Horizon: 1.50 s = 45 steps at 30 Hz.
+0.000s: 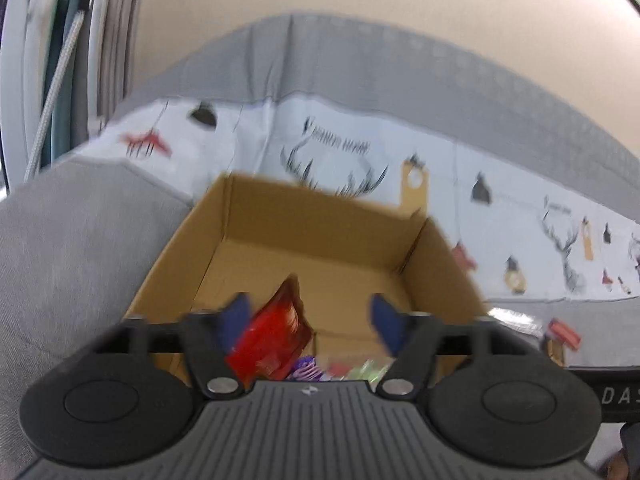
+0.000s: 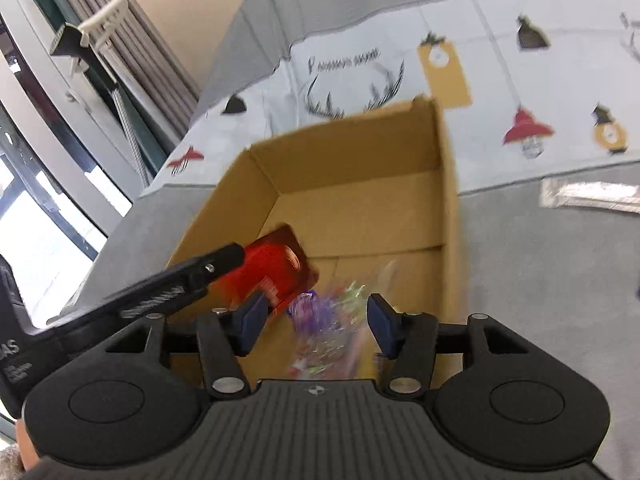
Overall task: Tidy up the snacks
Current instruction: 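Open both grippers over the box to drop the packets, then grasp the dark biscuit bar with the left gripper while the right grasps the red candy stick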
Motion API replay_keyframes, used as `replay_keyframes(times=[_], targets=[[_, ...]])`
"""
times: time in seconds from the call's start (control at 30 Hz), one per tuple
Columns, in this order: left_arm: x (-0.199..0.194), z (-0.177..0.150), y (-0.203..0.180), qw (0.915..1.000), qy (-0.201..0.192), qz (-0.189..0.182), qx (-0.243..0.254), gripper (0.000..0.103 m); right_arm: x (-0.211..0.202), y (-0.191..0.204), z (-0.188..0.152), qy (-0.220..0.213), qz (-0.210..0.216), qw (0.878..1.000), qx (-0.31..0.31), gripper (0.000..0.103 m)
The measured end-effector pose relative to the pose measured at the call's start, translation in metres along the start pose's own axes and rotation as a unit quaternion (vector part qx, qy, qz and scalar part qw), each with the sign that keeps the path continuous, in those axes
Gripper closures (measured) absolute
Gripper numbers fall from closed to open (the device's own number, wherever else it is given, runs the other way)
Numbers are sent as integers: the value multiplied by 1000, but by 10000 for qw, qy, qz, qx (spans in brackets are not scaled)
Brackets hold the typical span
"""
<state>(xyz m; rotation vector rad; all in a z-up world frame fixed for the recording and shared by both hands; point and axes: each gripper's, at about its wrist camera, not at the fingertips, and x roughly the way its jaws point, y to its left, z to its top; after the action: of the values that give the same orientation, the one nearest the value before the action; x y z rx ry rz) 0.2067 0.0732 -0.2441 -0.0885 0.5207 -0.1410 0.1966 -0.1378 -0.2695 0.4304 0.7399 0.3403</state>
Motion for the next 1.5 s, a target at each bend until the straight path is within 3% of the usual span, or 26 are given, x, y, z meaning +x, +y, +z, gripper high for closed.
replay_keyframes(times=[0.07,0.2,0.33,0.53,0.73,0.87,1.0,1.2,1.33,1.37,1.43,1.5], targets=[[-8,4,-15,9999,-102,-77,29,15,-18,-12,1,-170,-87,9998,68,45],[-16,3,-54,9983,-28,-588,-5,15,-57,-48,-4,-495,-347,9978,260,37],[-14,-9,-98,9936,235,-1104,46,15,-90,-98,-23,-706,-1038,9917,280,35],[-3,-26,-161,9872,355,-1540,231,15,-114,-170,-56,-615,-1724,9820,461,36],[47,-44,-225,9801,681,-1751,638,15,-130,-215,-53,-605,-1913,9787,442,42],[96,-71,-257,9708,1159,-1913,868,25,-126,-239,-43,-536,-1861,9782,753,54],[138,-92,-268,9620,1624,-2036,827,28,-106,-250,-31,-367,-1732,9825,579,56],[166,-104,-286,9524,1722,-2332,946,28,-75,-266,-35,178,-1728,9836,481,58],[185,-119,-302,9450,1894,-2380,1203,47,-69,-264,-34,69,-1796,9833,298,62],[185,-121,-305,9447,1769,-2440,1289,60,-68,-265,-34,39,-1890,9816,264,65],[184,-123,-310,9426,1708,-2488,1431,64,-63,-267,-33,19,-2012,9793,204,81],[182,-122,-306,9445,1655,-2473,1394,69,-59,-264,-33,60,-2070,9783,38,85]])
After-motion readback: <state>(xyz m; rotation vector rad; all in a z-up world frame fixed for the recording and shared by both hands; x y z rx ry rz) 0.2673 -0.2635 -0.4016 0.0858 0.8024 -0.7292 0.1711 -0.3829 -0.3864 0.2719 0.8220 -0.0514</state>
